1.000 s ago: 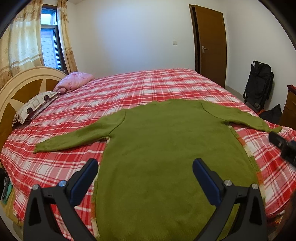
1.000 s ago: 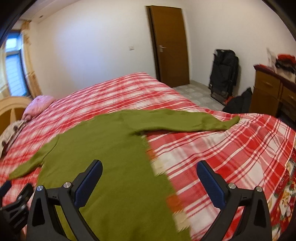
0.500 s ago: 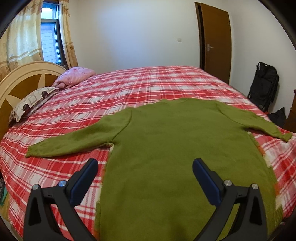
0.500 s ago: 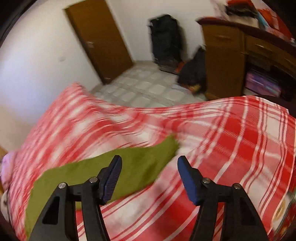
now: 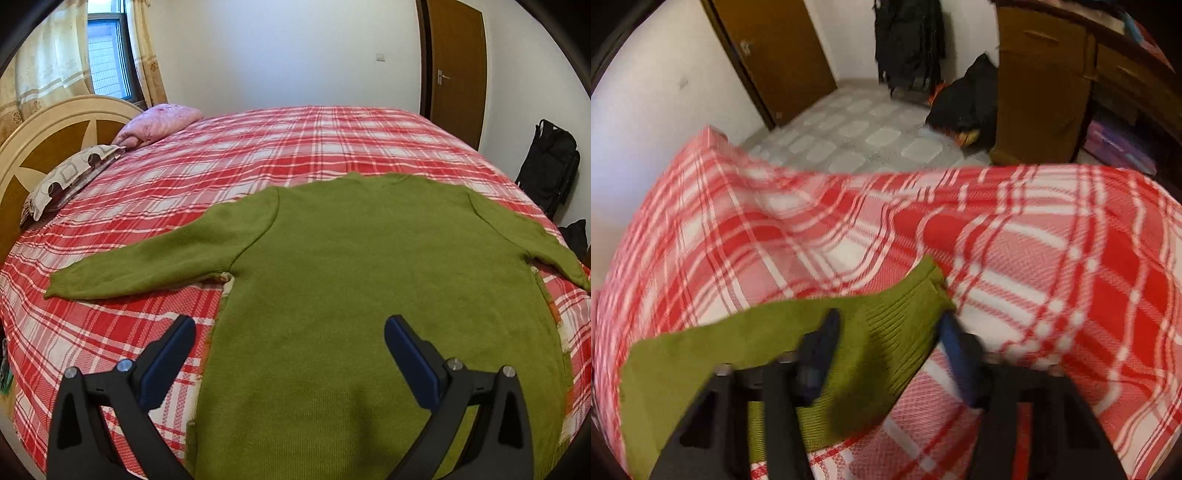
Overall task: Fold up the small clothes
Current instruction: 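Grasp the green sweater's sleeve cuff with the right gripper and lift it, then carry the held sleeve across the sweater body and release it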
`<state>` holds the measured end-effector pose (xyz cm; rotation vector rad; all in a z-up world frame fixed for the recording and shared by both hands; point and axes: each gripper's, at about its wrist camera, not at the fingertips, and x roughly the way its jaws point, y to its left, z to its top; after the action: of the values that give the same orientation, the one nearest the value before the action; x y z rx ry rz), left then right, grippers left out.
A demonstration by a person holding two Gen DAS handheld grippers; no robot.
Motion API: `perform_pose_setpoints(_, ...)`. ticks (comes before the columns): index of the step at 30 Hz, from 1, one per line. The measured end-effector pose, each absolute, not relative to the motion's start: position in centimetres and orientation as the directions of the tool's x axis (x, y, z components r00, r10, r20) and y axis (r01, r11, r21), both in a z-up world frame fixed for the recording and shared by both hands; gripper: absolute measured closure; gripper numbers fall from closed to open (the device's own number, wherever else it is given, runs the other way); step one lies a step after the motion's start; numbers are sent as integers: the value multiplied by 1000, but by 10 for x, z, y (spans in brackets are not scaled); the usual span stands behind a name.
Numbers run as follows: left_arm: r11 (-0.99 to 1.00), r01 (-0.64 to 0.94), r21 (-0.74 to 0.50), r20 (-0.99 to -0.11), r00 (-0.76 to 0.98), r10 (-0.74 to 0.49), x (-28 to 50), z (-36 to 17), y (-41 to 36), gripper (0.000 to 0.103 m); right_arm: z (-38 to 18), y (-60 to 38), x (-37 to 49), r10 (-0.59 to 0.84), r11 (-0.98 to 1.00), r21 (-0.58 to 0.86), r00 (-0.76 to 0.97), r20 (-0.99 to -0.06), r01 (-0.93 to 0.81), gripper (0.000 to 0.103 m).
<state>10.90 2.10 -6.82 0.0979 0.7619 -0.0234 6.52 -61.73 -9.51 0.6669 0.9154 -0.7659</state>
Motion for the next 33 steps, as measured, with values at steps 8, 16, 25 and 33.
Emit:
perform_pose_setpoints(8, 997, 52, 59, -671, 741, 1, 109, -60, 31, 0, -77, -607, 50, -334, 564, 181, 423, -842, 805, 95)
perform_pose_setpoints(16, 1000, -6, 8, -636, 771, 10, 113, -51, 62, 0, 52, -484, 71, -385, 805, 90, 632, -672, 586, 95)
perform_pose_setpoints(25, 995, -90, -45, -602, 797, 44, 107, -43, 113, 0, 83, -261, 153, -34, 983, 119, 773, -634, 141, 95)
perform_pose_setpoints(33, 984, -174, -38, -589, 800, 119, 107, -49, 163, 0, -14, -108, 217, 170, 980, 195, 695, -699, -43, 96)
